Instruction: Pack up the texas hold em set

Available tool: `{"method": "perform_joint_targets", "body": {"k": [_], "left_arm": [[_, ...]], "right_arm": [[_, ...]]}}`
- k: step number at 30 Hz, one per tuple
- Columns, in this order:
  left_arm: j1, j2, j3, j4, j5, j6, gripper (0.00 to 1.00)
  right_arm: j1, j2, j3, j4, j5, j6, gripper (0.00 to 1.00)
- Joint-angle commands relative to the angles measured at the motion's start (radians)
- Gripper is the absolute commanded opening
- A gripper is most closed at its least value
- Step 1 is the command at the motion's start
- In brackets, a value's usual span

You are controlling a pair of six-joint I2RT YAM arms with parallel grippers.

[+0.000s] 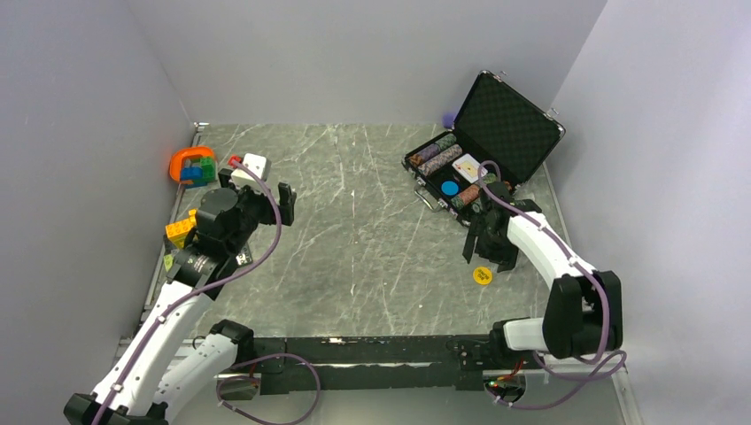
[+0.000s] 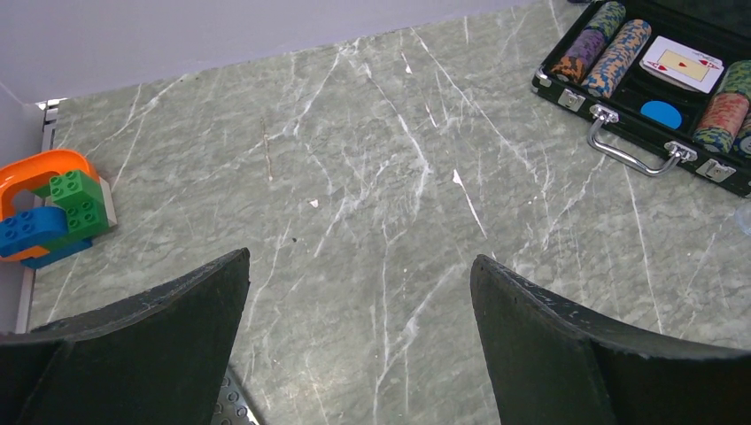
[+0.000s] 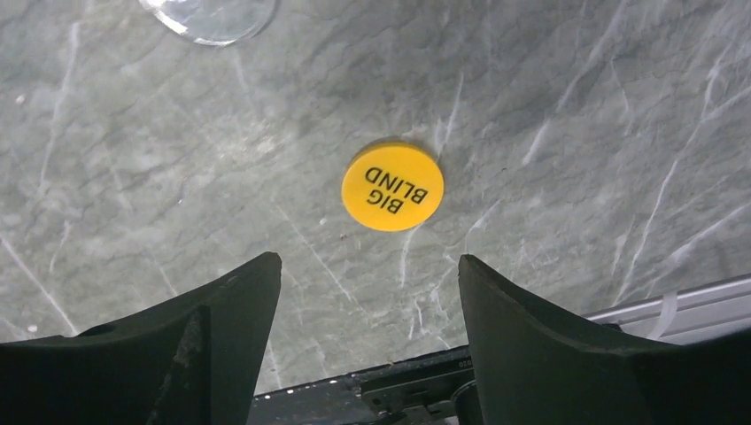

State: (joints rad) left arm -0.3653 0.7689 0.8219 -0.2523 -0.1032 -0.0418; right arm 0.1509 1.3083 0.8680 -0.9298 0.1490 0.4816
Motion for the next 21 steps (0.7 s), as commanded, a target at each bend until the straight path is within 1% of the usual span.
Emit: {"method": "perform_joint_targets", "body": {"k": [1,10,15,17,21], "left_arm": [[-0.006,-0.021,-0.004,0.027,-0.013,0.001,0.98],[-0.007,-0.022,-0.003,0.027,-0.009,-0.001,0.98],[-0.007,-0.022,-0.004,0.026,-0.014,0.000,0.98],[-0.007,-0.023,-0.005,0.027,-0.014,-0.001,0.98],[-0.007,-0.020,-0.005,0.026,-0.012,0.000,0.98]], "right_arm": [[-0.049,0.055,-0.015,0.034,-0.014,0.049,0.77],[-0.067,0.082,-0.063,0.102,-0.025,0.095,0.76],[-0.073,0.095,-0.120,0.181,-0.077,0.132,0.74],[-0.074,0.096,-0.138,0.198,-0.071,0.142,0.73],[-0.073,0.085,-0.135,0.179,-0.024,0.141,0.73]]}}
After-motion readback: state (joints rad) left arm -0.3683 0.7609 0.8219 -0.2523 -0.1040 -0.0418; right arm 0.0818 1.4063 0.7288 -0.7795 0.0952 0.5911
